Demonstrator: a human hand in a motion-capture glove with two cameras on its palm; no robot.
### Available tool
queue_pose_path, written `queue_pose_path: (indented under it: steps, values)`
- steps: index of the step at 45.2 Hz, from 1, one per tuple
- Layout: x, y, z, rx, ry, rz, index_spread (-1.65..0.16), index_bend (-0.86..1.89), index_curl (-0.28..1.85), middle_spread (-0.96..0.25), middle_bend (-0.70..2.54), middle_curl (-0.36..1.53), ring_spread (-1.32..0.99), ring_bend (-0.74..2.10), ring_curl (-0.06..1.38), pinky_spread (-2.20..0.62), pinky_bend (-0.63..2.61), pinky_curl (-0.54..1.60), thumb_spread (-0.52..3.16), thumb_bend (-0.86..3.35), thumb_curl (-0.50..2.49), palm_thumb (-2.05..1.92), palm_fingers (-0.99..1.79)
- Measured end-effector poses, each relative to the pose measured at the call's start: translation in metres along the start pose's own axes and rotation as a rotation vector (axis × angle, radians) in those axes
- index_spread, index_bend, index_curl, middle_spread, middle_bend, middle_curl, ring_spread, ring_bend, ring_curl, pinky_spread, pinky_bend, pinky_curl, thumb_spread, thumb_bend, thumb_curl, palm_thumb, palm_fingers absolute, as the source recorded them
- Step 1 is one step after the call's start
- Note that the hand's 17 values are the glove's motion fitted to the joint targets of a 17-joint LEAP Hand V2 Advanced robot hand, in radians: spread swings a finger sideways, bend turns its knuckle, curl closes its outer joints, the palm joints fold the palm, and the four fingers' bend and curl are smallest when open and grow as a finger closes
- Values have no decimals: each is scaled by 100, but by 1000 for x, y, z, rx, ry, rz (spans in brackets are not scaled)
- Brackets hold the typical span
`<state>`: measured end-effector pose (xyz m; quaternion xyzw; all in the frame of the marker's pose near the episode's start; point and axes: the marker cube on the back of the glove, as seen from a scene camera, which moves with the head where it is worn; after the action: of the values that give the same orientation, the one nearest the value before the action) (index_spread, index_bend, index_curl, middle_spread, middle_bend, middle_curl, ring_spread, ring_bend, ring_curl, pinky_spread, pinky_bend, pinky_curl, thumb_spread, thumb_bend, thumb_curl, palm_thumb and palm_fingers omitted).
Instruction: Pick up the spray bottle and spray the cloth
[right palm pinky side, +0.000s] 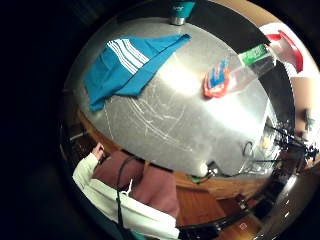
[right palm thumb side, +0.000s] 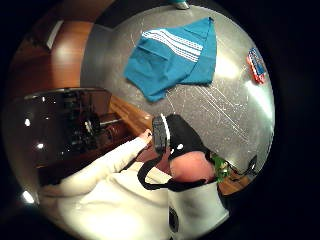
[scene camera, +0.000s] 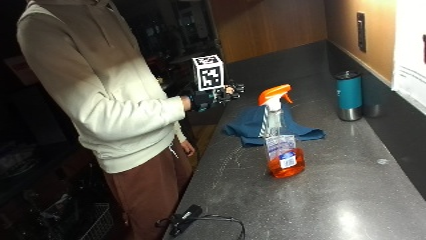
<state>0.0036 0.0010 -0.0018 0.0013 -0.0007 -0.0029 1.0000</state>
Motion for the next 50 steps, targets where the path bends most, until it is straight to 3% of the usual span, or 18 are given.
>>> queue_pose_path:
  steps: [10, 26, 50]
  values:
    - [3, 1, -1, 5, -1, 6, -34, 23, 16, 0, 19, 11, 7, 18, 4, 17, 30, 14, 84, 23, 16, 48, 0]
    - [12, 7, -8, 60, -36, -6, -39, 20, 25, 0, 18, 18, 9, 19, 9, 20, 29, 21, 105, 12, 25, 53, -2]
    - [81, 49, -33, 523, -244, 37, -38, 15, 28, 0, 19, 24, 6, 26, 17, 19, 34, 29, 109, -1, 33, 61, 4]
